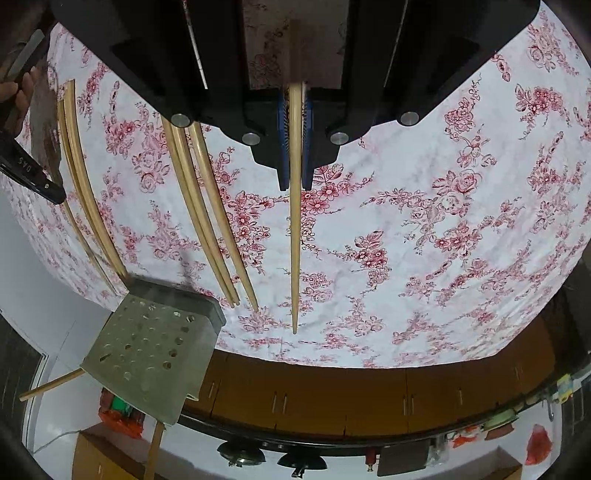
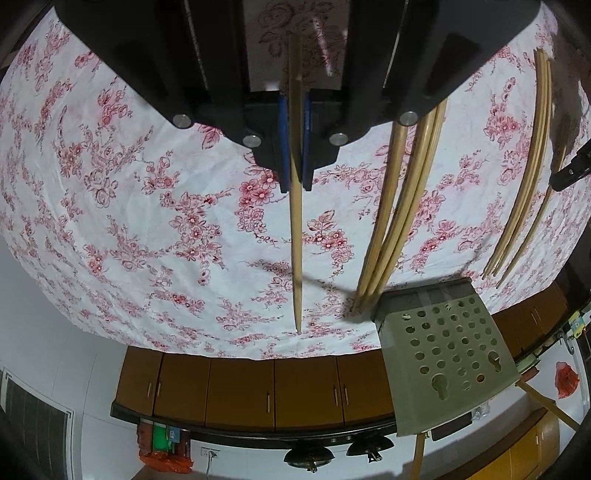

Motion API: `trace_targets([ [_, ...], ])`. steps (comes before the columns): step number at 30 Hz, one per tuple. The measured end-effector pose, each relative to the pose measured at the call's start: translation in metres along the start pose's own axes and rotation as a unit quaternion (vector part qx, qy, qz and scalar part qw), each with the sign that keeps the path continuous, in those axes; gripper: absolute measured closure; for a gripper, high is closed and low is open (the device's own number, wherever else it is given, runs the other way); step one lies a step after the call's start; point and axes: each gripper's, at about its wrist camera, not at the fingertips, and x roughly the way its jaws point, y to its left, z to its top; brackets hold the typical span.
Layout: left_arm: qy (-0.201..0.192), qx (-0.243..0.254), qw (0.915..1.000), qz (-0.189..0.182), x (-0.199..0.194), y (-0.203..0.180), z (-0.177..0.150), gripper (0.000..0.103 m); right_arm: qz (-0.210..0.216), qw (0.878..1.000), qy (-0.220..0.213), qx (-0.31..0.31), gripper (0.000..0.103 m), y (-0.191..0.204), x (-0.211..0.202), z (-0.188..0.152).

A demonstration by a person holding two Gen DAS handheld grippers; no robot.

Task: Organize utensils
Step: 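Raise both held chopsticks from the table toward the green holder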

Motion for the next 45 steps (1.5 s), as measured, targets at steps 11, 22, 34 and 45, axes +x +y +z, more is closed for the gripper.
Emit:
trace_targets([
  [11, 0.001, 0.006, 1.0, 0.007, 0.001, -0.003, 0.001, 0.094, 0.005, 1.0, 0.0, 0.005, 0.094, -0.002, 0.001, 0.0],
  [22, 0.001, 0.006, 1.0, 0.007, 0.0, -0.003, 0.0, 0.094, 0.01, 1.0, 0.0, 0.009, 0.094, -0.003, 0.001, 0.001],
  [34, 0.0, 0.006, 1.0, 0.007, 0.0, -0.003, 0.0, 0.094, 0.015, 1.0, 0.0, 0.012, 0.094, -0.004, 0.001, 0.001],
  [45, 0.002, 0.033, 0.9993, 0.014, -0.007, -0.012, -0.01, 0.095, 0.021, 1.0, 0.0, 0.008, 0.095, -0.007, -0.009, -0.01],
])
